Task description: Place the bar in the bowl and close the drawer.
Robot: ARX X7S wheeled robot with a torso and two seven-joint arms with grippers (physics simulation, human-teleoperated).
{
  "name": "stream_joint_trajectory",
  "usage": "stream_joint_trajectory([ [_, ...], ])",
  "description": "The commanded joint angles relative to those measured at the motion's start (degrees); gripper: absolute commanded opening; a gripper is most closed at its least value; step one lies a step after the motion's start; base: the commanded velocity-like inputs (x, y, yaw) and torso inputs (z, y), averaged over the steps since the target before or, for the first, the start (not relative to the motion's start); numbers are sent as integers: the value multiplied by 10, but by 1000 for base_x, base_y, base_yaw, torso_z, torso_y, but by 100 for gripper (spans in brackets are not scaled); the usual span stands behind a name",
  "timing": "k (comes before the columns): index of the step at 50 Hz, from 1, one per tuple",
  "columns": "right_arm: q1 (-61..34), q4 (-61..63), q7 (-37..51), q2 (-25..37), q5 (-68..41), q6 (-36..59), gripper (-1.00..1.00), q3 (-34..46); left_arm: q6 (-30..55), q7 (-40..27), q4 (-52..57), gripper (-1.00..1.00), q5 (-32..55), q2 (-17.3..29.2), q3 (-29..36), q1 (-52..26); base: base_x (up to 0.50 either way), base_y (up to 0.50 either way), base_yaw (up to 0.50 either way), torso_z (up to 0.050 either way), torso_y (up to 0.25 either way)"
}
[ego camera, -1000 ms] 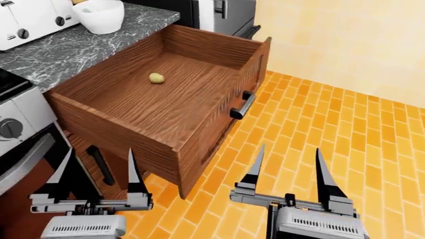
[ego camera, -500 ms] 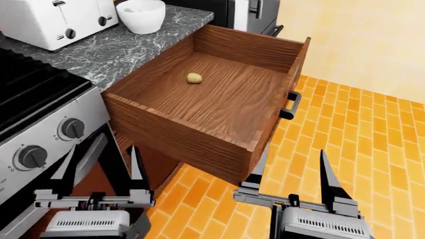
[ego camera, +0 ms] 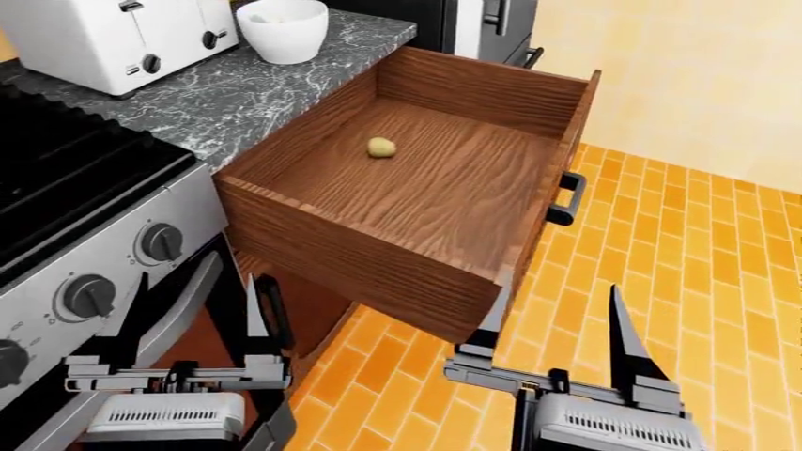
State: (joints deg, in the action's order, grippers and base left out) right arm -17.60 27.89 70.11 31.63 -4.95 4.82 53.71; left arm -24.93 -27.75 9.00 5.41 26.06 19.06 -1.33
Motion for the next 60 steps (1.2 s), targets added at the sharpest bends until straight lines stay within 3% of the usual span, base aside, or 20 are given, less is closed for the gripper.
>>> stream_joint_trajectory([
  [1,3,1,4,-1,4,1,100,-4,0,-1,-1,100,1,1,1,0,0,0,-168,0,0],
  [60,4,-9,-15,-9,8,-9,100,-7,-7,-3,-9,100,4,3,6,1,0,0,-425,0,0],
])
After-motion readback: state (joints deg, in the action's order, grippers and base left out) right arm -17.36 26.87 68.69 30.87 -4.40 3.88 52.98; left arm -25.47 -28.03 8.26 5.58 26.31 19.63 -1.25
